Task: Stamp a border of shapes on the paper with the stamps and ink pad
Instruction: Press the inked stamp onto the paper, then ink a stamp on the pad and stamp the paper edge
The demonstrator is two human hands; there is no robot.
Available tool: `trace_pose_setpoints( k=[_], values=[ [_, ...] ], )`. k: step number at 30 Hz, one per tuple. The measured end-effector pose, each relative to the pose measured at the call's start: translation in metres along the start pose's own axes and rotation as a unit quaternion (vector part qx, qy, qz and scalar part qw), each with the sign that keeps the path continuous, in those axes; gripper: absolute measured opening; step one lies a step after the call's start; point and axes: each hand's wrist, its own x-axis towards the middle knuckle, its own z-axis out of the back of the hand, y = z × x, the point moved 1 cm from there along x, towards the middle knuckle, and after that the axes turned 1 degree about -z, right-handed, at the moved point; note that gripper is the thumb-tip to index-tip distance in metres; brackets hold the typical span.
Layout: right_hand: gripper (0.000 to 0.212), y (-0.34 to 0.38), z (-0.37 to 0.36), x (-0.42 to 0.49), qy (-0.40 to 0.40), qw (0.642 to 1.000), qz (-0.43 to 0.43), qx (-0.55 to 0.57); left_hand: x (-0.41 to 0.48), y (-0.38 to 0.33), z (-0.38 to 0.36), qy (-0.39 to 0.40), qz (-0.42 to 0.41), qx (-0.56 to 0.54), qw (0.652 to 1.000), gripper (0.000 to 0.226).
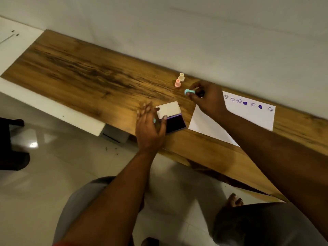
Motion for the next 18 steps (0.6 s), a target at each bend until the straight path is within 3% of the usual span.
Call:
trace_pose_setpoints(
  k=[3,8,18],
  values=[
    [0.030,0.030,-0.033,-0.010,0.068,0.994,0.065,-0.049,-0.002,0.028,0.020,-0.030,0.068,-0.010,0.997,0.045],
    [0.033,0.060,-0.077,-0.026,0.143,0.971,0.154,-0.110,-0.014,0.047,0.027,0.003,0.066,-0.010,0.998,0.044],
    [0.037,0.068,-0.101,-0.030,0.186,0.939,0.159,-0.239,-0.009,0.047,0.014,0.013,0.089,0.018,0.996,0.047]
  ],
)
